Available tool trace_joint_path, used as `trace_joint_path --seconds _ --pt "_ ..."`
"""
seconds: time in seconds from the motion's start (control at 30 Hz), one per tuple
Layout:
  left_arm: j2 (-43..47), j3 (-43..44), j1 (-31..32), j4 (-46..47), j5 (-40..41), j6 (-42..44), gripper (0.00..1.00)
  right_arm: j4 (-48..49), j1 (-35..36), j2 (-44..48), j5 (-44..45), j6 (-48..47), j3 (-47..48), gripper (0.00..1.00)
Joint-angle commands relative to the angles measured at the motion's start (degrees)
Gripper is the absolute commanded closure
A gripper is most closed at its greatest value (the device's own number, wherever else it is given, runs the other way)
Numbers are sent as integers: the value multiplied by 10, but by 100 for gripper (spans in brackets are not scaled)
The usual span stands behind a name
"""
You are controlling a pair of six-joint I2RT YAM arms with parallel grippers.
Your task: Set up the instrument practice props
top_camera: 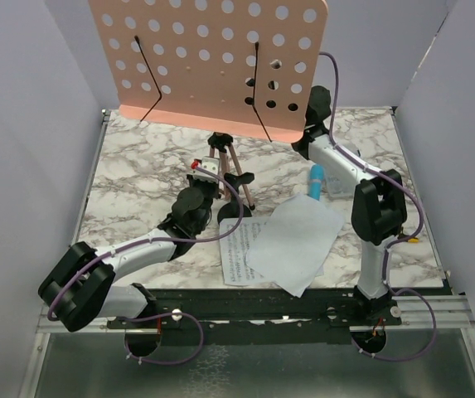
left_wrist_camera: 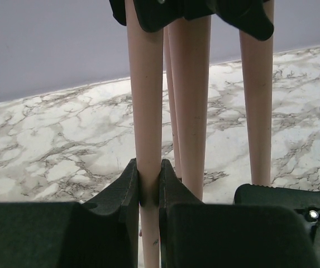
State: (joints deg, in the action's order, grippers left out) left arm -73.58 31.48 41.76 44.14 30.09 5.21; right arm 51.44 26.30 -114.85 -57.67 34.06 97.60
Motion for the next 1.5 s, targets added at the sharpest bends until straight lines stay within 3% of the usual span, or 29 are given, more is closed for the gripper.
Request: trace_joint_path --seconds 0.0,0.2,0.33,0.4,0.5,0.57,0.6,0.97,1.47 --pt "-32 -9 6 -117 8 10 100 24 24 -15 -48 27 27 15" --pt "-37 -3 13 -121 11 14 100 40 34 -21 -75 50 42 19" --pt "-41 2 16 -122 14 16 100 37 37 -30 -73 58 55 29" --pt "-43 4 16 -122 16 14 100 33 38 -38 -72 65 69 46" --pt "-46 4 16 -122 24 9 100 25 37 -48 -71 71 94 80" --pt "-50 5 16 -123 27 5 100 7 38 -52 -71 64 116 96" --pt "-53 5 16 -123 30 3 100 -7 38 -54 -70 55 131 99" --pt "-82 19 8 -125 83 -12 100 -87 37 -63 -36 -20 264 99" --pt "-105 39 -19 -125 114 37 100 -65 36 -58 80 -68 323 99"
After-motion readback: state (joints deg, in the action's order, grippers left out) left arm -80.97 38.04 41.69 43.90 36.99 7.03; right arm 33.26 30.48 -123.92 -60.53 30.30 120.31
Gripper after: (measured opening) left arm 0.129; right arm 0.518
